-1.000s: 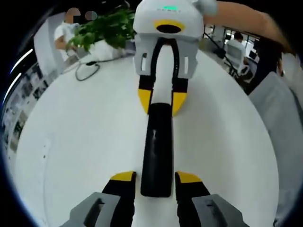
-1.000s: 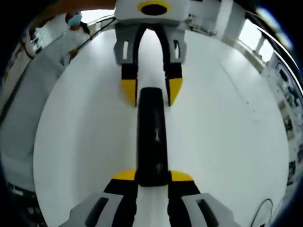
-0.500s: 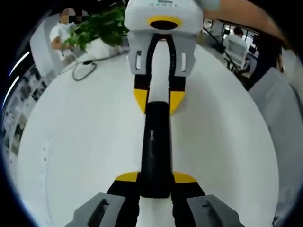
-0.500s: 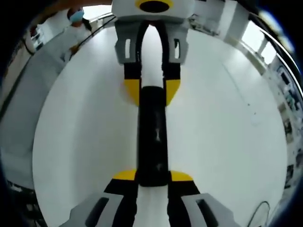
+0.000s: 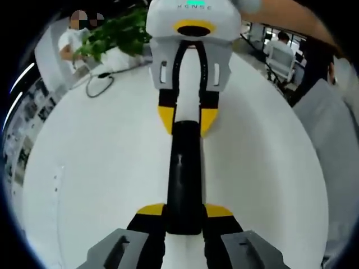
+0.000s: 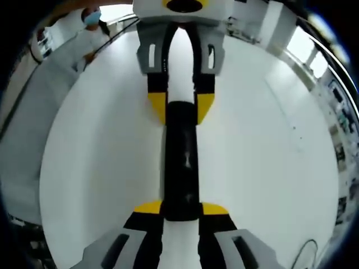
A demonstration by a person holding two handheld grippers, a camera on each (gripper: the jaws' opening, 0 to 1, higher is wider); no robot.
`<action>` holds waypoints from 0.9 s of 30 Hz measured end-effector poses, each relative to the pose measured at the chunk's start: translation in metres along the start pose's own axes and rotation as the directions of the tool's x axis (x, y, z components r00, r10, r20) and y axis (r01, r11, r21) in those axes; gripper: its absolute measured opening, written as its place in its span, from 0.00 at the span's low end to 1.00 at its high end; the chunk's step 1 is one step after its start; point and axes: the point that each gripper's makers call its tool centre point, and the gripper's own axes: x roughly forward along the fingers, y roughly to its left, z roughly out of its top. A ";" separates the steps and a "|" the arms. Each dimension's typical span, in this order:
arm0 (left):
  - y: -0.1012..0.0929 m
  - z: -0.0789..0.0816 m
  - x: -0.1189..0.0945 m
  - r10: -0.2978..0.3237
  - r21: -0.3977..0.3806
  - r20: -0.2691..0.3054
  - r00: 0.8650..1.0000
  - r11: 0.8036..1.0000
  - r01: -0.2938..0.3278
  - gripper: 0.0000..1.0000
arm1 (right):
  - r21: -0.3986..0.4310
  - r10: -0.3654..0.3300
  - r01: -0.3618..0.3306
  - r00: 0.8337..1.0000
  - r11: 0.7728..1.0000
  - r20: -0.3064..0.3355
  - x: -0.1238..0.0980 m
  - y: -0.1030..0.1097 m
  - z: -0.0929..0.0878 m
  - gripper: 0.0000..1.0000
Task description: Press the specified remote control buttons in sequence, fully releasing each button before pressing the next.
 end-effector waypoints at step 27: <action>-0.047 0.021 -0.035 0.026 0.018 0.003 1.000 0.999 -0.026 0.23 | -0.025 -0.020 0.021 1.000 0.999 0.009 -0.040 0.046 0.016 0.20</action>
